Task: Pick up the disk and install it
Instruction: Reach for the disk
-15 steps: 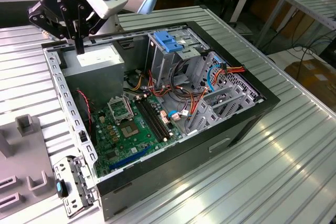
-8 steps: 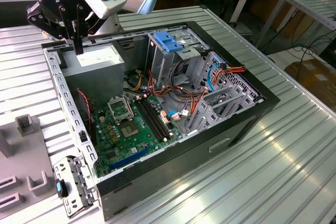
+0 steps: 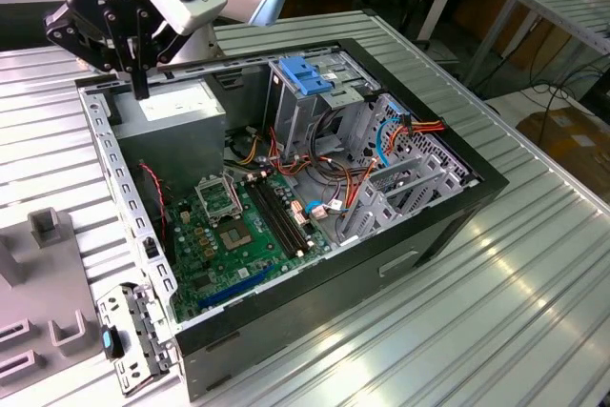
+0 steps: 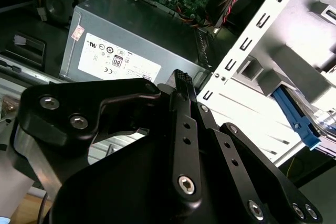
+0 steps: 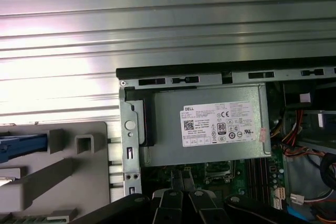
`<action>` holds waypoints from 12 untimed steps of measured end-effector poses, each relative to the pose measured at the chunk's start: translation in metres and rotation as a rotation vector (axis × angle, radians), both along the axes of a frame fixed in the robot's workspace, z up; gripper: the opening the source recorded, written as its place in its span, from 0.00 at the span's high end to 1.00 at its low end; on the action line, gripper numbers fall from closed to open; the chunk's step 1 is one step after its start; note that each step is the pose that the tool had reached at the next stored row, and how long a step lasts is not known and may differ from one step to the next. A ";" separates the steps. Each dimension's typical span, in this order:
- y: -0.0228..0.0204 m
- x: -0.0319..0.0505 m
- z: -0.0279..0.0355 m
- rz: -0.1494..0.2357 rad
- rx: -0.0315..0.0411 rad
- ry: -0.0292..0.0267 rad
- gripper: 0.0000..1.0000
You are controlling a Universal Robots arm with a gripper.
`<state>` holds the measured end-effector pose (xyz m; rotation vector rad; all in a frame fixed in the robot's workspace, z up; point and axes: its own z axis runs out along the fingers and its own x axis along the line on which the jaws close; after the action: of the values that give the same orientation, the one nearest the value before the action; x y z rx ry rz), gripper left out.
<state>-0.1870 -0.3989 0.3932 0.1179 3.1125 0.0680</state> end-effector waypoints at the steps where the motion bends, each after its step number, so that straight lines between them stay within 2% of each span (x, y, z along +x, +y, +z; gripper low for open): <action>1: 0.0000 -0.0003 0.0000 0.000 0.0000 0.0001 0.89; 12: 0.0000 -0.0034 0.0000 0.000 -0.0001 0.0001 0.89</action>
<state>-0.1904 -0.3989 0.3933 0.1179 3.1126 0.0679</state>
